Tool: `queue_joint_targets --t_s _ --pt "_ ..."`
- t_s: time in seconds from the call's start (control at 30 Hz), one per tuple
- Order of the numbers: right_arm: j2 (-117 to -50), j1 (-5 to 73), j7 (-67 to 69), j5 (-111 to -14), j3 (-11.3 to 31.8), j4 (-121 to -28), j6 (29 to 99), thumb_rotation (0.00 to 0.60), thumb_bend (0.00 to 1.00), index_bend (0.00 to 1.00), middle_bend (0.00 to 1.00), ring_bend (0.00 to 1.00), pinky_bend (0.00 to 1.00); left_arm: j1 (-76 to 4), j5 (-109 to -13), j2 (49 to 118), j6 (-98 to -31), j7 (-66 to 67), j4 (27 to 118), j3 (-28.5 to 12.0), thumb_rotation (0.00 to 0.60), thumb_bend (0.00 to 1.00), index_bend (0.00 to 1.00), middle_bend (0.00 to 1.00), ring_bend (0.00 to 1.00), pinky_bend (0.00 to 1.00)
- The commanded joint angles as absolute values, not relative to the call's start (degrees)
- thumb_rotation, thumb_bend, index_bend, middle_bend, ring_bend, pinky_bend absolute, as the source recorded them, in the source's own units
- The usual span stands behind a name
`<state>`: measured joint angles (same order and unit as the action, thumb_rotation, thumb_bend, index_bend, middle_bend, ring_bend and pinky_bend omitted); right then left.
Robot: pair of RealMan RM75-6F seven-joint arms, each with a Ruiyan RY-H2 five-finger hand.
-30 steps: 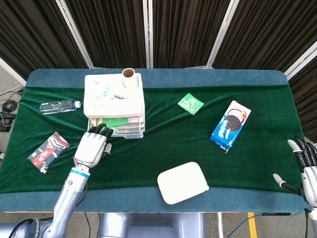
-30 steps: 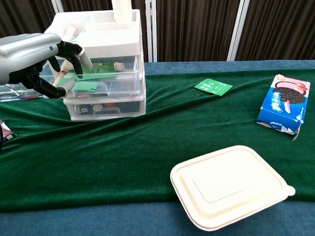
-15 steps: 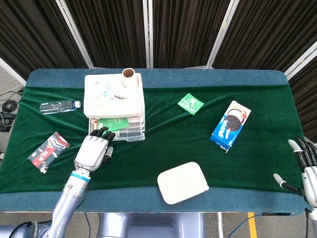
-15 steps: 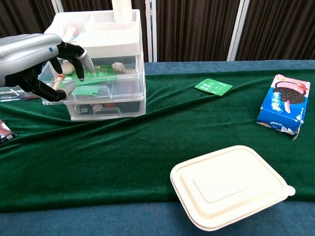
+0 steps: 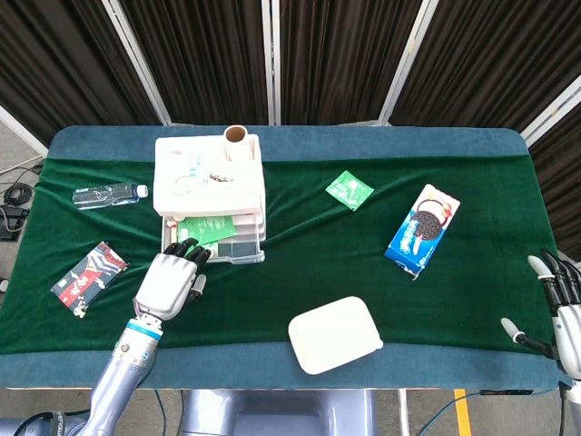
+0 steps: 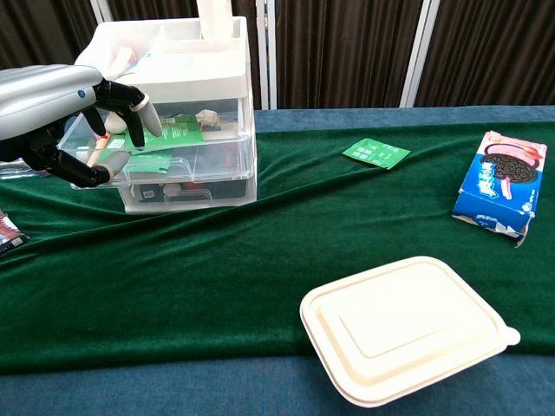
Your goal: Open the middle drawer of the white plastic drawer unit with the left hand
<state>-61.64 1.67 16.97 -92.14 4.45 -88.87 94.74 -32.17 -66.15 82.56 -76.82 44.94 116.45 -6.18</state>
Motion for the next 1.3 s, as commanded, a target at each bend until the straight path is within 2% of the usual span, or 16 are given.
queue_joint_targets --t_s 0.03,0.73,0.87,1.07,1.2,1.3 --pt "-61.65 1.67 16.95 -92.16 4.44 -88.88 94.74 0.6 0.08 0.07 0.0 0.0 0.0 -32.05 -66.48 82.46 -76.91 44.82 116.63 -6.01 0.6 0.57 0.31 0.36 0.19 0.29" --pt "-61.67 1.66 16.89 -92.22 4.42 -88.88 94.75 0.6 0.08 0.07 0.0 0.0 0.0 -30.67 -69.82 81.6 -78.05 43.81 117.67 -4.75 0.6 0.57 0.31 0.36 0.2 0.29" --pt "-61.69 1.64 16.83 -92.25 4.42 -88.9 94.82 0.6 0.08 0.07 0.0 0.0 0.0 -30.28 -71.14 81.73 -78.85 42.87 116.97 -5.12 0.6 0.57 0.28 0.35 0.19 0.28" --pt "-61.67 1.64 16.95 -92.08 4.5 -88.81 94.79 0.6 0.08 0.07 0.0 0.0 0.0 -29.28 -75.02 80.93 -81.21 40.99 117.17 -5.93 0.6 0.55 0.16 0.23 0.1 0.21" --pt "-61.65 1.63 17.0 -92.01 4.5 -88.75 94.73 0.6 0.08 0.07 0.0 0.0 0.0 -27.2 -80.56 79.43 -84.18 40.01 117.08 -4.23 0.6 0.46 0.06 0.11 0.01 0.09" --pt "-61.69 1.63 16.9 -92.0 4.5 -88.69 94.73 0.6 0.08 0.07 0.0 0.0 0.0 -25.1 -84.43 78.4 -86.72 39.24 115.88 -2.48 0.6 0.39 0.02 0.04 0.0 0.05"
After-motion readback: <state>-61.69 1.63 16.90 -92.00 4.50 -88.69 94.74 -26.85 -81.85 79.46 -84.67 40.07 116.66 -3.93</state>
